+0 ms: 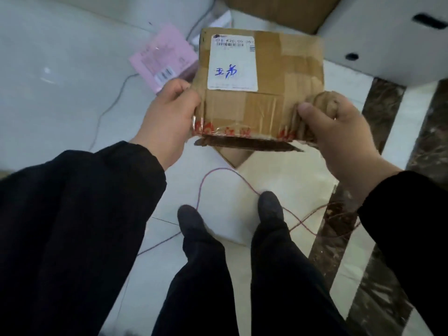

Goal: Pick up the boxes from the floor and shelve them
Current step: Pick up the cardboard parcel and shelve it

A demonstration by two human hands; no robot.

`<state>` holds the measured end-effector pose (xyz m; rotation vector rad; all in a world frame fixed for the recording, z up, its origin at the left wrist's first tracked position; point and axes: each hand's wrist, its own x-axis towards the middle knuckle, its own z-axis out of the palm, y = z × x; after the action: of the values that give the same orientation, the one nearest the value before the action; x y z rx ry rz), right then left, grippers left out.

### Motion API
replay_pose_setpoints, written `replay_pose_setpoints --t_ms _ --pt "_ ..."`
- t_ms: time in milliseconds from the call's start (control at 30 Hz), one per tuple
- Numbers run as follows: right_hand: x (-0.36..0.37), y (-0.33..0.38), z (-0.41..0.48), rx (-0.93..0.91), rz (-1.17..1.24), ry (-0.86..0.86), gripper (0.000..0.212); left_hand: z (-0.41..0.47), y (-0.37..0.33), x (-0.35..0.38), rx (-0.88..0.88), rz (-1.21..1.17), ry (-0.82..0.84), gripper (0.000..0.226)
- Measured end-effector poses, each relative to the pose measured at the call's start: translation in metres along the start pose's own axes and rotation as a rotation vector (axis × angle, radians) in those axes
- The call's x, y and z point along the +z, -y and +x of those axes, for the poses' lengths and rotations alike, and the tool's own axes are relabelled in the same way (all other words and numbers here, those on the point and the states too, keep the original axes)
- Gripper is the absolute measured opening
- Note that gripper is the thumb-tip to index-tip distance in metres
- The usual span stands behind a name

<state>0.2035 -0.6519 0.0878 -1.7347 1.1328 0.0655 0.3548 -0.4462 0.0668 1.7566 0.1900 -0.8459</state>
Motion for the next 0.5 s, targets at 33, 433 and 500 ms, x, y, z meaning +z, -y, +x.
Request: replay_pose_setpoints --t_ms 33,433,500 --pt "0.001 0.025 -0.007 -0.065 0.012 0.035 0.008 -0.016 -0.021 -0.017 0.035 0.004 -0.039 0.023" --pt "0.013 0.306 -0.172 -0.707 0.08 0.647 0.024 -0.328 -0.181 -0.183 0.467 -0.01 -0.656 0.018" --pt "0.011 0.338 -0.217 -0.814 0.097 0.745 0.029 -0.386 -0.191 -0.197 0.519 -0.038 -0.761 0.032"
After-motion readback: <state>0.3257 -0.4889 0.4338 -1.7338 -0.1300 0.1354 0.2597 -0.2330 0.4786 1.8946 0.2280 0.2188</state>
